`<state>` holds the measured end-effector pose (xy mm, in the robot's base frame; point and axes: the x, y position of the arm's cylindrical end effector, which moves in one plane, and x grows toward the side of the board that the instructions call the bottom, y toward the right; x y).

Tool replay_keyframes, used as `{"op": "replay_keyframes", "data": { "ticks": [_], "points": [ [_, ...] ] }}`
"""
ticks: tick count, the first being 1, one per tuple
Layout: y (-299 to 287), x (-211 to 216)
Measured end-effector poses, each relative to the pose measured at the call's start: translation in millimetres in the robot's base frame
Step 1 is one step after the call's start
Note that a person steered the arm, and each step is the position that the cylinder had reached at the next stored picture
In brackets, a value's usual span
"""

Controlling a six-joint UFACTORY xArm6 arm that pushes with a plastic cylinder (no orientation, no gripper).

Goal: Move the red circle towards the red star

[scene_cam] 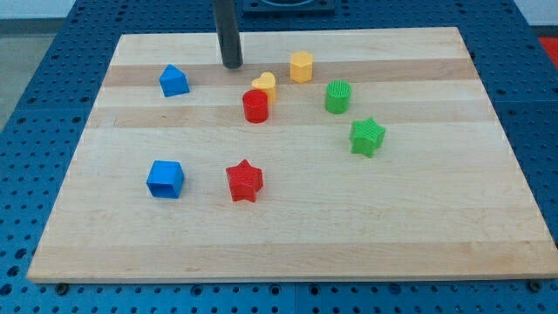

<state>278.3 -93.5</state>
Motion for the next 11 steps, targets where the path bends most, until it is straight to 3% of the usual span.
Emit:
{"op": "replay_keyframes", "data": {
  "ticks": [4,8,11],
  "points": [
    [1,55],
    [73,95],
    [27,196]
  ]
}}
